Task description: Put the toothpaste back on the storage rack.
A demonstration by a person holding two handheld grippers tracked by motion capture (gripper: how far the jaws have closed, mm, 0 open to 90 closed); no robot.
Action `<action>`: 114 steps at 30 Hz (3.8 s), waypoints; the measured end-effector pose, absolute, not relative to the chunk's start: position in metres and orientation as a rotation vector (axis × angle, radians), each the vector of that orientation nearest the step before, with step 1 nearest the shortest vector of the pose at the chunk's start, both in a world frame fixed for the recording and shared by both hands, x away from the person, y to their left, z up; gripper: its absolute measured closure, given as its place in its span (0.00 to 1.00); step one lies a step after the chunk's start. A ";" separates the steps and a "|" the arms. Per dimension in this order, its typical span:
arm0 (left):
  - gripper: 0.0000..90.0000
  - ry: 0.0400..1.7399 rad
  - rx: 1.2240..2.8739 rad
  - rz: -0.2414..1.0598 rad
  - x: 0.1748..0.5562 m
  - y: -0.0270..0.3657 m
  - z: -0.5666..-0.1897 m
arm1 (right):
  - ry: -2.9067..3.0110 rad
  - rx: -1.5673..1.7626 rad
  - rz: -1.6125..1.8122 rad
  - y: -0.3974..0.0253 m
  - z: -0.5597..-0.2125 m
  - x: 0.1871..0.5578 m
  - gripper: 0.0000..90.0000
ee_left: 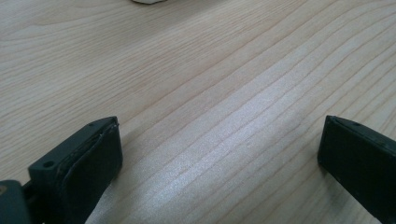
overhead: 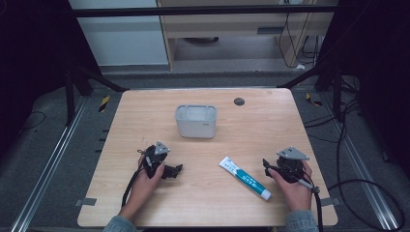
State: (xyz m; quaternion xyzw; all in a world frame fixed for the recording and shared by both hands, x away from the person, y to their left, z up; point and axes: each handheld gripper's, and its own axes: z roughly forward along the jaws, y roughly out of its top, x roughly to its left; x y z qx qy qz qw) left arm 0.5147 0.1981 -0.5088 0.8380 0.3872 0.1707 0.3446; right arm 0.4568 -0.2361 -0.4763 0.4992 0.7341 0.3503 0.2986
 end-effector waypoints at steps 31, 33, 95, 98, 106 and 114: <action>0.00 1.004 2.176 0.445 0.516 0.198 -0.509 | 2.540 1.108 0.707 -0.131 -0.439 0.470 0.37; 0.00 1.007 2.174 0.445 0.517 0.198 -0.509 | 2.561 1.097 0.680 -0.125 -0.437 0.471 0.36; 0.00 1.016 2.170 0.448 0.520 0.197 -0.509 | 2.742 1.211 0.420 -0.116 -0.467 0.505 0.57; 0.00 1.016 2.170 0.448 0.520 0.197 -0.509 | 2.755 1.191 0.413 -0.115 -0.469 0.505 0.60; 0.00 1.016 2.170 0.448 0.520 0.197 -0.509 | 2.757 1.189 0.396 -0.114 -0.469 0.506 0.62; 0.00 1.016 2.170 0.448 0.520 0.197 -0.509 | 2.755 1.158 0.397 -0.115 -0.468 0.505 0.70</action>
